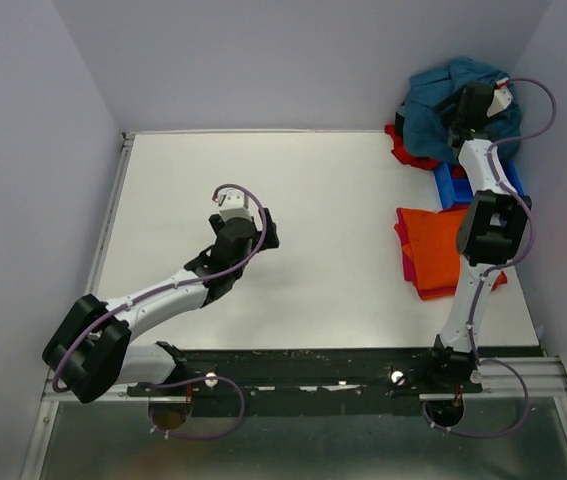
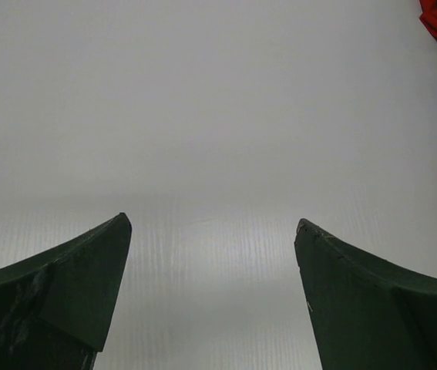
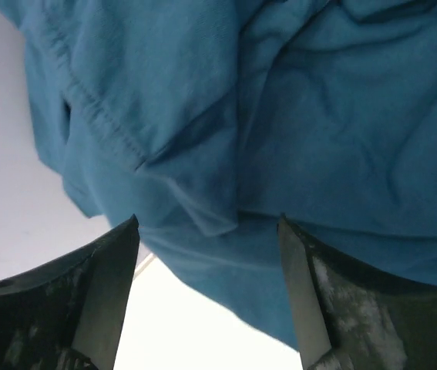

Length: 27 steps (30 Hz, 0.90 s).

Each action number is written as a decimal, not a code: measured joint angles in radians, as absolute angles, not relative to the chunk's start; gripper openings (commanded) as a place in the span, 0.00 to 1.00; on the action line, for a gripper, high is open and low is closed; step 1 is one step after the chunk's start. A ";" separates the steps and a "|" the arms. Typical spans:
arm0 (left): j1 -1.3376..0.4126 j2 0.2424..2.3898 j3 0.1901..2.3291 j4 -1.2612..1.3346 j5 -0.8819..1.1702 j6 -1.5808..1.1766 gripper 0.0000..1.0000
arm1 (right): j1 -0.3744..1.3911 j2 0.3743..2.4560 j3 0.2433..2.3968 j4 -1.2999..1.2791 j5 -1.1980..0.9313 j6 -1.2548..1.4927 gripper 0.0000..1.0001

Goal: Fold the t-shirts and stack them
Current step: Grab crumpled tshirt from bin with the right arm

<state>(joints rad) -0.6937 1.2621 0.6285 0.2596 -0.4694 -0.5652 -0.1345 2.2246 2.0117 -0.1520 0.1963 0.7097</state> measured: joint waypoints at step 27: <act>-0.694 1.217 0.653 0.231 -0.535 -0.569 0.99 | 0.087 1.670 1.725 0.128 -0.276 0.540 0.01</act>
